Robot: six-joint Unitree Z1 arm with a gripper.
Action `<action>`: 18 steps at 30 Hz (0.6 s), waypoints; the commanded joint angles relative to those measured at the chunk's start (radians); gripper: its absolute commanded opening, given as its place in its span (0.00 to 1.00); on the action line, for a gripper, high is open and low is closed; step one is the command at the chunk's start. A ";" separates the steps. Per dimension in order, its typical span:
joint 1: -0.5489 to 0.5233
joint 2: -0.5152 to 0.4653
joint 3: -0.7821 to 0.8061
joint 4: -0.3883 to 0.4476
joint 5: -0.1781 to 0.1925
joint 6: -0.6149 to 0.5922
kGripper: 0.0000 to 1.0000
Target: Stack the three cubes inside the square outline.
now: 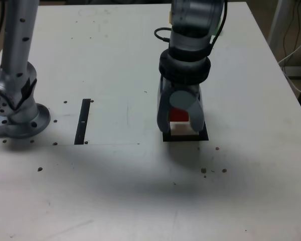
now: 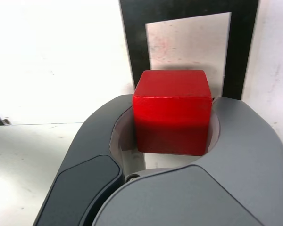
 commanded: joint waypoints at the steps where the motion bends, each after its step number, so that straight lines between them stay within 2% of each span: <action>1: -0.006 0.010 0.000 -0.009 0.004 -0.004 0.38; 8: -0.006 0.035 0.011 -0.035 0.016 -0.007 0.38; 18: 0.000 0.061 0.027 -0.049 0.011 -0.002 0.40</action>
